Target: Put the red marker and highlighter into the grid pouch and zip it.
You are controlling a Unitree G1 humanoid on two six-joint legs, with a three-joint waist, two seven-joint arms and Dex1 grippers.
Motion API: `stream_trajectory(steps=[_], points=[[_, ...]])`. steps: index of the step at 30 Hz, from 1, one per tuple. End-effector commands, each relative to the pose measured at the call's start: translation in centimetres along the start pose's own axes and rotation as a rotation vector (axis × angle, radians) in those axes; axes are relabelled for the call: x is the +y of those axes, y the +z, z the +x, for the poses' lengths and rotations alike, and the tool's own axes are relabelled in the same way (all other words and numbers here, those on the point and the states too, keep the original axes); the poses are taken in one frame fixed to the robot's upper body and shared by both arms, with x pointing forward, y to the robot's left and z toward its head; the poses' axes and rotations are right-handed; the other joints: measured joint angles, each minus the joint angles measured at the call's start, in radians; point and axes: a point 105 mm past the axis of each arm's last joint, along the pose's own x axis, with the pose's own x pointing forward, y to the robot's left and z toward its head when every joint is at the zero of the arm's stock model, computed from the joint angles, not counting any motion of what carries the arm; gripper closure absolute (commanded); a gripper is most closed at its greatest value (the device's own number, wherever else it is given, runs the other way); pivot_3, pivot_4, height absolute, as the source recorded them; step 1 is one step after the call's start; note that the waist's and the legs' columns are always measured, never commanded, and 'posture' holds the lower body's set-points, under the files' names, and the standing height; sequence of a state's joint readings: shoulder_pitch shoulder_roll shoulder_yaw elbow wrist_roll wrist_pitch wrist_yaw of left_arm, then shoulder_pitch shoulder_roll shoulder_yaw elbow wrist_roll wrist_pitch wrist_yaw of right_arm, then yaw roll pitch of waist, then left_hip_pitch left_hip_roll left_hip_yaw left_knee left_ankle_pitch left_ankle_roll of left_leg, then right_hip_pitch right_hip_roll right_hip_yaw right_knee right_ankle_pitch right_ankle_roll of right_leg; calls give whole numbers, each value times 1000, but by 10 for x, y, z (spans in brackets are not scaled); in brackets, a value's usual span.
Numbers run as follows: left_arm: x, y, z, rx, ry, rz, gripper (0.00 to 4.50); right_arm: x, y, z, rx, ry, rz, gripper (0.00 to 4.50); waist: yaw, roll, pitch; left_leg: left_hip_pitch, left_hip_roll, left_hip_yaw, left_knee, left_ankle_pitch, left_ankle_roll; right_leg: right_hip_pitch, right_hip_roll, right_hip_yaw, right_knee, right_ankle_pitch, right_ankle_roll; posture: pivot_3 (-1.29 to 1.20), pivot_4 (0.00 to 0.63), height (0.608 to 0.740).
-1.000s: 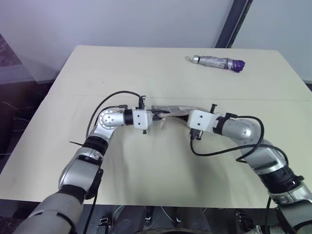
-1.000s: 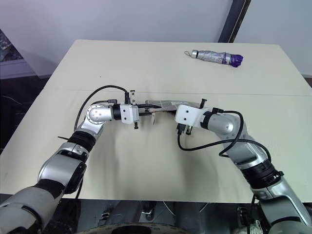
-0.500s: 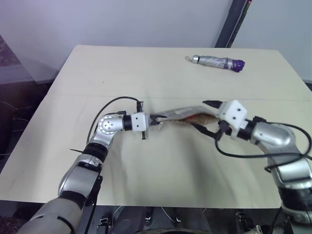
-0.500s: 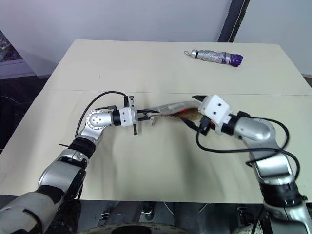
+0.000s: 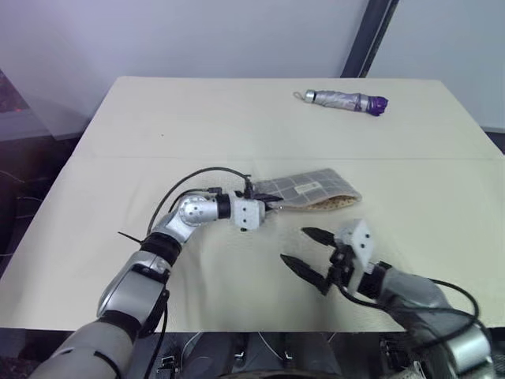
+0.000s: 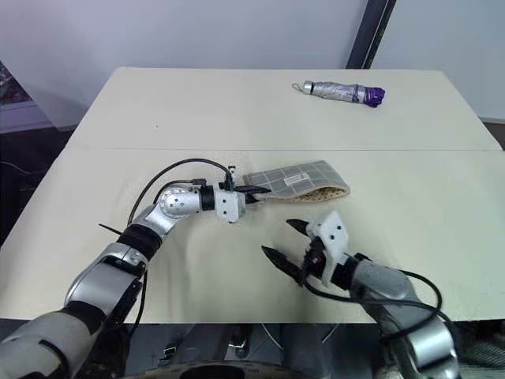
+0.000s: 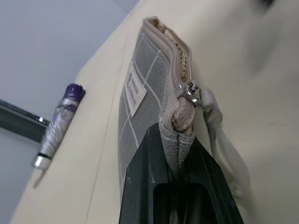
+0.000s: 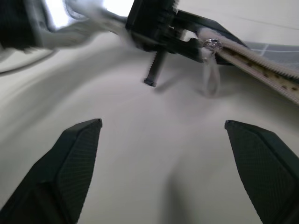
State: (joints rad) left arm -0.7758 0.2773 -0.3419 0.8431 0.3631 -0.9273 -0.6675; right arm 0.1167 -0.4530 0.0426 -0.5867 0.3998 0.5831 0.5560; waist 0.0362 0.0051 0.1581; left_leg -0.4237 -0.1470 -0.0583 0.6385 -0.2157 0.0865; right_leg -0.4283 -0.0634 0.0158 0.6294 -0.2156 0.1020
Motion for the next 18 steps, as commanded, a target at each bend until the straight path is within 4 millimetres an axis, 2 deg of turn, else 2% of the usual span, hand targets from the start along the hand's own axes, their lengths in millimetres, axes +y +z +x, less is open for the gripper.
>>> stream_trajectory(steps=[1,8,10,13,18], points=[[24,13,4,-26,62,152,4500,-7,3,25,-35,-74,-32,136,2,0,0,0,0,0,0,1,-1,0,0,-1,0,0,0,0,150,740],[24,9,-4,4,75,235,4500,-1,1,39,-42,-45,-11,136,2,1,0,-2,-1,-1,-1,1,-2,-3,0,-1,1,2,4,0,150,740],[20,9,-6,2,60,258,4500,-5,7,43,-74,-61,27,136,1,1,0,-2,-1,0,-4,1,-2,-5,0,0,0,2,4,0,150,740],[18,10,-8,2,61,275,4500,-8,16,44,-116,-65,70,136,4,1,0,-2,-1,0,-6,1,-2,-6,0,0,0,2,4,0,150,740],[18,12,-7,4,90,269,4500,-7,12,46,-96,-50,64,136,3,1,0,-2,-1,-1,-6,2,-3,-6,0,-1,1,2,4,0,150,740]])
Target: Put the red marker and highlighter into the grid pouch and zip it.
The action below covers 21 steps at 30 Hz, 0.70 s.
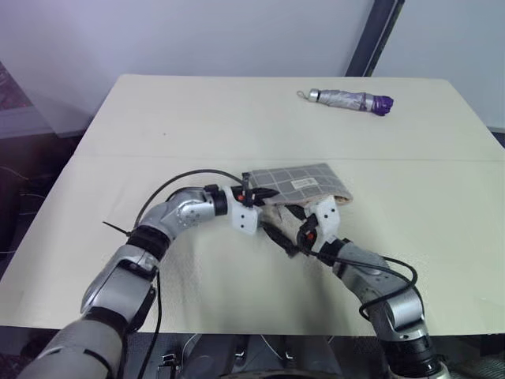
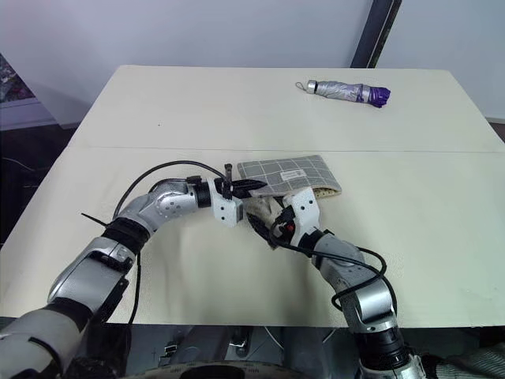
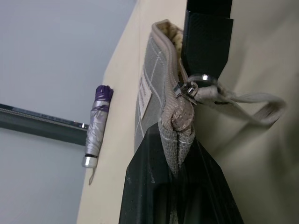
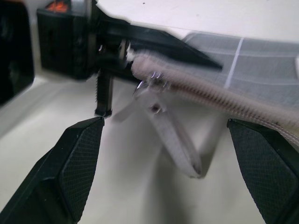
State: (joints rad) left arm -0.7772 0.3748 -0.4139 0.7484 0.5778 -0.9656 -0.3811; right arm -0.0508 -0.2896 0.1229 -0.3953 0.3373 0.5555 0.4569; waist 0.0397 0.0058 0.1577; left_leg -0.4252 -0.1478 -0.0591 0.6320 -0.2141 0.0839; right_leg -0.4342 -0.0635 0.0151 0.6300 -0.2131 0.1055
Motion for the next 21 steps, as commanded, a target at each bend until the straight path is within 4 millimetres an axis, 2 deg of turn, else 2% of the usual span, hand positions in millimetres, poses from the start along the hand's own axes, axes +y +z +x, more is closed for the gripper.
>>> stream_trajectory(steps=[1,4,5,7,9,12,13,17,21], points=[[14,8,3,-30,56,30,4500,4,11,2,-47,21,10,136,-1,0,0,0,0,0,0,0,0,0,0,0,0,0,0,0,150,740],[14,9,4,-27,55,36,4500,22,13,5,-52,126,11,136,-2,0,0,0,0,0,0,0,0,0,0,0,0,0,0,0,150,740],[13,9,4,-26,54,36,4500,28,12,7,-47,160,14,634,-2,0,0,0,0,0,0,0,0,0,0,0,1,0,0,0,150,740],[13,8,3,-25,51,38,4500,28,14,19,-67,151,45,1439,-3,0,0,0,0,0,0,0,-1,-1,0,0,1,0,0,0,150,740],[13,8,3,-24,48,41,4500,22,14,29,-76,106,59,2439,-6,0,0,0,1,0,0,1,-1,-1,0,0,1,0,0,0,150,740],[15,7,3,-21,54,41,4500,10,12,31,-72,44,69,4128,1,0,0,1,1,0,0,1,-2,0,1,0,1,1,-1,0,150,740],[16,6,3,-19,57,40,4500,6,13,29,-77,27,76,4447,2,0,0,0,0,-1,0,1,-2,0,1,0,1,1,-1,0,150,740],[14,6,0,-16,57,36,4500,1,3,9,-21,22,26,4447,0,0,0,0,-1,0,0,1,-2,0,0,0,0,1,-1,0,150,740],[16,1,-4,4,72,21,4500,-30,-5,-25,54,-59,-46,4447,0,0,0,0,-1,0,0,1,-1,0,0,0,0,1,-1,0,150,740]])
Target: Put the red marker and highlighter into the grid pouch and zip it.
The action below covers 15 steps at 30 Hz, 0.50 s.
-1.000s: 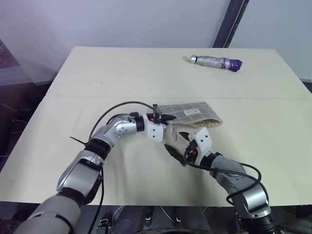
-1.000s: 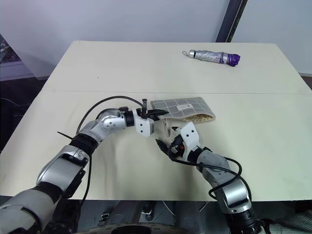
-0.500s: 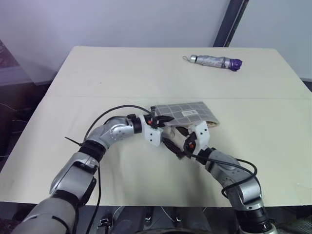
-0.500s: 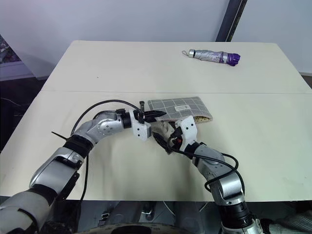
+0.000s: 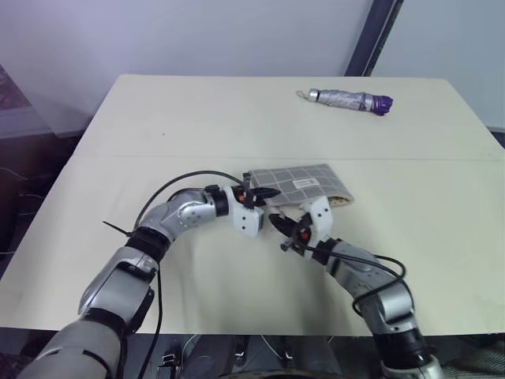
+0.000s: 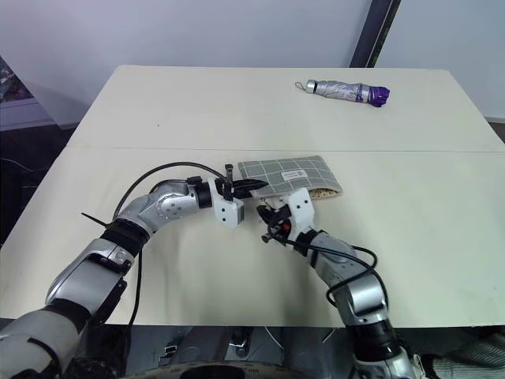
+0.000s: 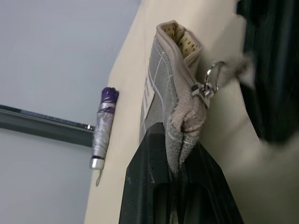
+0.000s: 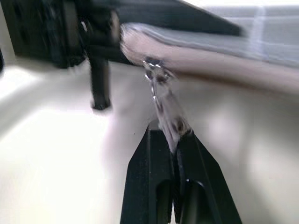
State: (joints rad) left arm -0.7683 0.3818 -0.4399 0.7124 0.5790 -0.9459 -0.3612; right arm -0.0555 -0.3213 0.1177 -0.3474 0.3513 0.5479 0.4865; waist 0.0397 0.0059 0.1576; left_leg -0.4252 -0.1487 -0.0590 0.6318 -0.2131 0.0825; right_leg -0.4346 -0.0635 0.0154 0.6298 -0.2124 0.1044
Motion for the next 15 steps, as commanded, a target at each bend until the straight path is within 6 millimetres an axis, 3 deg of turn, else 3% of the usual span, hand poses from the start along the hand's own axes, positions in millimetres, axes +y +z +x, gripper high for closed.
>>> stream_trajectory(steps=[1,5,6,8,11,14,15], points=[[17,-4,-8,14,76,3,4500,-31,3,-32,34,-95,-70,4447,0,0,0,0,0,0,0,0,0,0,0,0,0,0,0,0,150,740],[19,-8,-12,22,87,-26,4500,-71,1,-69,100,-213,-138,4447,0,0,0,0,1,0,0,0,0,1,0,0,0,0,0,0,150,740],[20,-10,-15,20,93,-51,4500,-91,1,-86,124,-285,-157,4447,0,0,0,0,1,0,1,0,0,1,0,0,0,0,0,0,150,740],[22,-11,-21,12,99,-90,4500,-111,-1,-110,171,-355,-195,4447,1,0,0,1,1,0,1,0,0,1,0,0,1,0,0,0,150,740],[23,-15,-25,21,100,-130,4500,-116,-7,-120,219,-367,-211,4447,-2,0,0,0,1,0,1,0,0,1,0,0,0,0,0,0,150,740],[21,-16,-26,16,92,-189,4500,-109,-9,-117,220,-337,-185,4447,-3,0,0,1,2,0,0,0,0,4,0,0,1,0,0,0,150,740],[20,-16,-25,12,91,-220,4169,-106,-8,-113,212,-322,-177,4483,-2,0,0,1,2,0,1,0,0,4,0,0,1,0,0,0,150,740]])
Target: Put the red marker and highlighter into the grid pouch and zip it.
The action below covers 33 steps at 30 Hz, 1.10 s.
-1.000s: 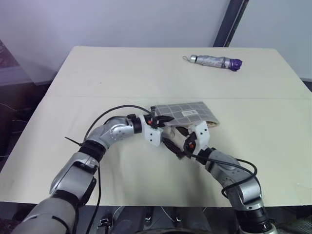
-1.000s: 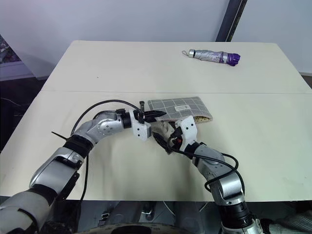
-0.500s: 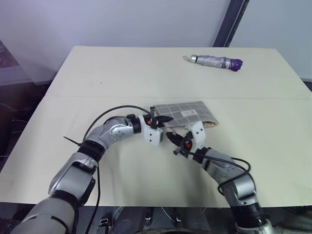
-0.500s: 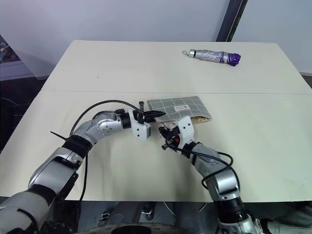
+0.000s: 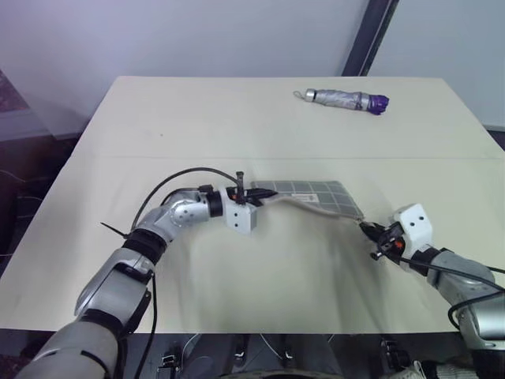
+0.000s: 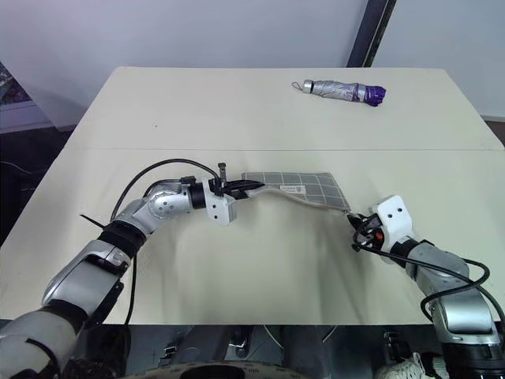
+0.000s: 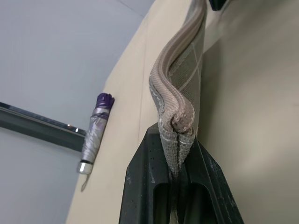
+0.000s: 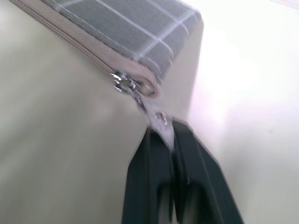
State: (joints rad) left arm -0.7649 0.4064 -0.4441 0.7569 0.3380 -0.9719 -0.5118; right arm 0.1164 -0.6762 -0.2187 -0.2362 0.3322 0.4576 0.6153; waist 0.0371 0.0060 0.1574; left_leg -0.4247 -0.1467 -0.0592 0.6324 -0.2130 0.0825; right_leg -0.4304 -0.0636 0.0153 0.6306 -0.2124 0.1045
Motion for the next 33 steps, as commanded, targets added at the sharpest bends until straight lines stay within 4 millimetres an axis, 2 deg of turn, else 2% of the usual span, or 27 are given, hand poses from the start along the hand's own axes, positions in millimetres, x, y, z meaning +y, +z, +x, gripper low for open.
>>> stream_trajectory(steps=[1,4,6,8,9,11,14,16,18,20,23,28,33], points=[[13,-9,-11,28,58,-101,3815,3,8,-2,-21,9,12,4500,1,0,0,0,0,0,0,0,0,0,0,0,0,0,0,0,150,740],[0,-1,-10,-28,-8,-203,2455,11,16,1,-62,41,39,3547,0,0,0,0,0,0,1,0,0,-1,0,0,0,0,0,0,150,740],[3,2,-13,-55,20,-253,1435,12,19,-4,-68,59,37,2627,2,0,0,1,0,0,1,0,1,-1,0,0,-1,0,0,0,150,740],[8,2,-23,-72,70,-343,341,13,16,-16,-55,85,37,1503,4,0,0,0,0,0,1,0,1,-2,0,0,-1,0,0,0,150,740],[10,0,-30,-75,94,-409,0,15,14,-23,-41,106,33,893,5,0,0,0,0,0,1,-1,1,-2,0,0,-1,0,0,0,150,740],[7,-7,-48,-56,134,-561,0,19,10,-39,-15,143,29,39,2,1,0,0,0,0,1,-1,2,-2,0,0,-1,0,0,0,150,740],[5,-13,-70,-23,182,-775,0,19,12,-58,-6,155,16,39,-6,1,0,0,0,0,-1,-2,2,-3,0,1,-1,0,-1,0,150,740],[9,-21,-82,33,254,-921,0,19,15,-67,-4,157,24,39,-5,1,0,0,0,0,0,-1,2,-3,1,1,0,-1,-1,0,150,740],[19,-21,-95,44,297,-1006,0,23,26,-70,-51,167,12,39,-2,1,0,1,1,0,1,-1,2,0,1,1,0,-3,-4,0,150,740],[30,-26,-102,67,343,-1033,0,28,40,-68,-109,184,-2,39,-1,0,0,1,1,0,1,-1,2,4,1,1,0,-3,-4,0,150,740],[44,-50,-117,139,470,-1059,0,43,54,-64,-163,258,-11,39,2,1,0,4,2,0,0,-1,2,6,1,1,0,-6,-1,0,150,740],[47,-88,-147,276,614,-1050,0,74,45,-67,-109,427,-65,39,4,1,0,6,2,0,-1,0,0,3,0,0,0,-6,-5,0,150,740],[67,-108,-174,355,753,-989,0,80,30,-73,-75,433,-120,39,5,0,0,1,1,0,-1,-1,1,-1,0,0,-2,-4,-3,0,150,740]])
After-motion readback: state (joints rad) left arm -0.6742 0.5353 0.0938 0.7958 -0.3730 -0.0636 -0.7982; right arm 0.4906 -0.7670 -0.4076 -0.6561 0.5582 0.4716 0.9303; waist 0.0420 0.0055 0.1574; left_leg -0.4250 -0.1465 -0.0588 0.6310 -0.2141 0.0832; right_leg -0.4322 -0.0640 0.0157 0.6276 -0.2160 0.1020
